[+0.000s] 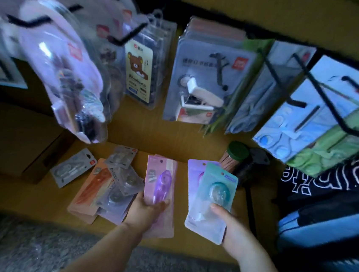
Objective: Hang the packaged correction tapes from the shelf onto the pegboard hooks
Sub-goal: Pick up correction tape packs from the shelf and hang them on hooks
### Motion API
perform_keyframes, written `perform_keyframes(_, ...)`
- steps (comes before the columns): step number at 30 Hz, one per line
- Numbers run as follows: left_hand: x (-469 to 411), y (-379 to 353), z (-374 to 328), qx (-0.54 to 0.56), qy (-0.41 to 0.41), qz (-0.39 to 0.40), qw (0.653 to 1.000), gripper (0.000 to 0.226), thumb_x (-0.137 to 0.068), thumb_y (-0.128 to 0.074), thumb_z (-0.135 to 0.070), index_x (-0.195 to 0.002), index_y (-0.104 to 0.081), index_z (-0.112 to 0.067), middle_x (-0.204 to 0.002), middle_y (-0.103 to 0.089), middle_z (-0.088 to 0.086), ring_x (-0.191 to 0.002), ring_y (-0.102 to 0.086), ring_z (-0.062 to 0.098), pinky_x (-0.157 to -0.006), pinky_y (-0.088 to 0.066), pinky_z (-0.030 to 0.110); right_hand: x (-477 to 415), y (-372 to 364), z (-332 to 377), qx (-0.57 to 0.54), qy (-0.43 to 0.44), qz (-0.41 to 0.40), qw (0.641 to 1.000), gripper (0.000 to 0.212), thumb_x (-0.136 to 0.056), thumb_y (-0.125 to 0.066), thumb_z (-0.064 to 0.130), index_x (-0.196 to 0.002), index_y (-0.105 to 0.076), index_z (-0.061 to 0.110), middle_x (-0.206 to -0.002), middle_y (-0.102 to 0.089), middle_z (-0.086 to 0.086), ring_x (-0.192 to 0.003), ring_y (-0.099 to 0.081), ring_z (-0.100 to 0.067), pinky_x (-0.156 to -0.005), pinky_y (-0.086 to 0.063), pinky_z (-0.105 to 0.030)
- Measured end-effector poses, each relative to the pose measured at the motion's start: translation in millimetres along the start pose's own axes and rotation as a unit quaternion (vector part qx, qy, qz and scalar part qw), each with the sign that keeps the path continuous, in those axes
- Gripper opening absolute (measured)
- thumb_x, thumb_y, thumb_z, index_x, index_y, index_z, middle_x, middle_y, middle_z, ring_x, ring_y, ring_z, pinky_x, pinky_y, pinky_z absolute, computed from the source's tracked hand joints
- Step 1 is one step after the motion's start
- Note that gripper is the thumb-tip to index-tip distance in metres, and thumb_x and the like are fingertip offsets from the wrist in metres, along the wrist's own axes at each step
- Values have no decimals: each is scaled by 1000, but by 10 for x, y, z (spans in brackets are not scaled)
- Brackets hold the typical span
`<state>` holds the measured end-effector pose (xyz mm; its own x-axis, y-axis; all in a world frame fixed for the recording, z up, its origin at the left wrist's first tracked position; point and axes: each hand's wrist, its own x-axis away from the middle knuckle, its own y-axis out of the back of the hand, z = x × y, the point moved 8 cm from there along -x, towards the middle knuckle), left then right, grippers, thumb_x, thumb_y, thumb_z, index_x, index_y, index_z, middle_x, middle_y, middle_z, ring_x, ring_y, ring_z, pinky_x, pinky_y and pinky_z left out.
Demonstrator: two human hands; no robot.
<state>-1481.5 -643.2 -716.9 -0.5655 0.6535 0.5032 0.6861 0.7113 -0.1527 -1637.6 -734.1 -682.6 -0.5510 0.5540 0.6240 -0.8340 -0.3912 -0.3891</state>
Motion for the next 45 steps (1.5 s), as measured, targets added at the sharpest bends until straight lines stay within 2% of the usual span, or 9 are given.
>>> perform_keyframes(4,493,-123,-173,46,13,73,996,22,-81,-63,-19,-102,-56,-17,-86,-68,3,-79,-64,20,-61,-53,30,391,-299,45,90,28,18,995,16,-86,-52,3,-87,-61,15,-72,-71,-3,-72,-64,-19,-58,-54,-27)
perform_keyframes(10,1305,-38,-392,88,-29,116,989,60,-56,-78,-53,-102,-65,-17,-108,-69,16,-103,-63,39,-99,-44,55,1090,-799,8,190,10,135,972,18,-74,-66,2,-85,-60,16,-62,-74,6,-59,-69,-7,-57,-55,-20)
perform_keyframes(15,1882,140,-710,74,-80,107,988,9,-85,-56,-18,-87,-57,-9,-62,-69,8,-57,-69,12,-54,-56,22,1587,-1084,25,207,33,185,960,28,-58,-68,11,-84,-61,17,-64,-74,6,-61,-70,-5,-57,-56,-20)
perform_keyframes(19,2136,264,-1203,71,-148,55,985,20,-83,-63,-18,-103,-60,-13,-92,-72,10,-92,-67,28,-88,-52,46,1907,-1353,337,199,119,187,955,42,-55,-81,11,-92,-63,18,-76,-73,4,-66,-70,-7,-58,-55,-21)
perform_keyframes(22,2298,339,-1708,74,-223,6,972,11,-82,-62,-10,-91,-64,-17,-84,-71,1,-82,-66,21,-76,-52,36,2153,-1526,708,185,201,168,947,34,-77,-67,4,-104,-55,20,-87,-69,2,-73,-67,-9,-60,-53,-20)
perform_keyframes(28,2659,273,-2360,76,-306,27,949,17,-84,-58,-8,-100,-64,-10,-78,-74,10,-72,-70,24,-55,-53,21,2617,-1796,1187,191,309,179,914,37,-66,-68,14,-100,-58,24,-93,-69,3,-85,-66,-12,-70,-53,-22)
perform_keyframes(33,2817,245,-2649,102,-318,45,941,22,-85,-57,-9,-107,-59,-13,-92,-69,7,-88,-65,27,-69,-51,34,2830,-1841,1481,162,367,148,904,23,-84,-57,0,-94,-59,21,-83,-70,4,-72,-67,-10,-63,-54,-20)
perform_keyframes(39,2928,283,-2999,89,-359,39,928,13,-85,-59,-9,-84,-57,-22,-78,-67,-1,-70,-64,15,-48,-51,21,2967,-2033,1760,161,401,135,892,21,-82,-61,5,-94,-59,23,-79,-73,7,-79,-66,-15,-72,-52,-28)
perform_keyframes(45,2876,413,-3254,101,-372,28,922,23,-84,-59,-10,-106,-56,-13,-89,-66,4,-80,-63,21,-60,-47,30,3118,-2309,2127,174,444,129,870,23,-85,-57,3,-95,-58,23,-97,-66,0,-94,-61,-19,-93,-45,-36)
